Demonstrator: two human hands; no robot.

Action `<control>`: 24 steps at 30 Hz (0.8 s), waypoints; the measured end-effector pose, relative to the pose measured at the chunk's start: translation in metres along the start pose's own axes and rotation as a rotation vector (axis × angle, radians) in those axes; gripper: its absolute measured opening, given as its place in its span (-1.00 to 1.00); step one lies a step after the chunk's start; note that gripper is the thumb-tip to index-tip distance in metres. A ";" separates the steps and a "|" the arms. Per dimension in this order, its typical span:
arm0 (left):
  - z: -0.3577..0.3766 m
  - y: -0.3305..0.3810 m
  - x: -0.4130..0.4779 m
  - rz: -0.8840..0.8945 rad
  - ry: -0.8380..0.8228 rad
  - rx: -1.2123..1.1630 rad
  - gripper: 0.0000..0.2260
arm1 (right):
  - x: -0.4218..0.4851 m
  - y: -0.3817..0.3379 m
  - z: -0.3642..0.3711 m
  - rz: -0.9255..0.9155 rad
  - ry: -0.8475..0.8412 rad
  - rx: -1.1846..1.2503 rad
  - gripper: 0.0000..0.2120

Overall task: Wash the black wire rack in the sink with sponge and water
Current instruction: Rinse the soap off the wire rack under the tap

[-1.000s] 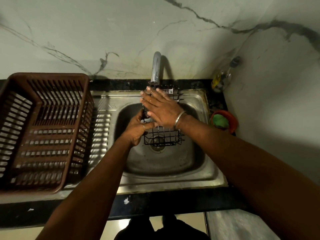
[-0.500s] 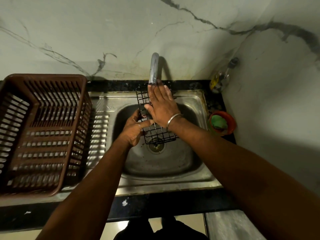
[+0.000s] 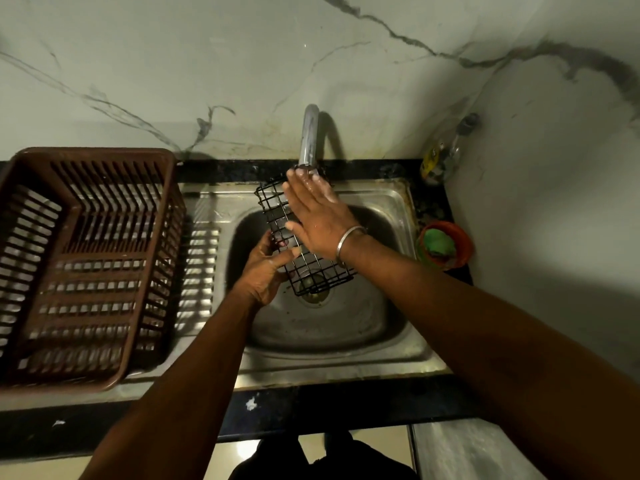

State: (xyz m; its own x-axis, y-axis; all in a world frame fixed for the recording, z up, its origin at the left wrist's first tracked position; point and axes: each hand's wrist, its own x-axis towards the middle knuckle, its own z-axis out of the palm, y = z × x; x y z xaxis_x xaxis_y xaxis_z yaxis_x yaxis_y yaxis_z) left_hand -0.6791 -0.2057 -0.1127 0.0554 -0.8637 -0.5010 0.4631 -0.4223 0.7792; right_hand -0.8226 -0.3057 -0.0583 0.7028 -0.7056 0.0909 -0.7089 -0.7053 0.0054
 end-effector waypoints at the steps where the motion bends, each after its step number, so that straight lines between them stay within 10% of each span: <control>1: 0.001 0.001 0.000 0.005 -0.012 0.008 0.09 | 0.000 -0.004 -0.001 0.053 0.016 0.025 -0.30; 15: -0.009 -0.009 -0.008 -0.026 0.029 -0.008 -0.08 | 0.025 -0.014 -0.011 0.123 -0.021 0.097 -0.24; 24: -0.012 -0.012 -0.007 -0.011 0.030 -0.050 -0.14 | 0.036 -0.016 -0.011 -0.175 -0.046 -0.046 -0.29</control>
State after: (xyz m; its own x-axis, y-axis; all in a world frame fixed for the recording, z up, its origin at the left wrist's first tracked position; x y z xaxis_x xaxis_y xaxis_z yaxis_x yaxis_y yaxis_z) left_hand -0.6745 -0.1912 -0.1226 0.0767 -0.8502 -0.5209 0.5075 -0.4164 0.7543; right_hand -0.7866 -0.3194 -0.0439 0.8166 -0.5758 0.0392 -0.5771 -0.8142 0.0630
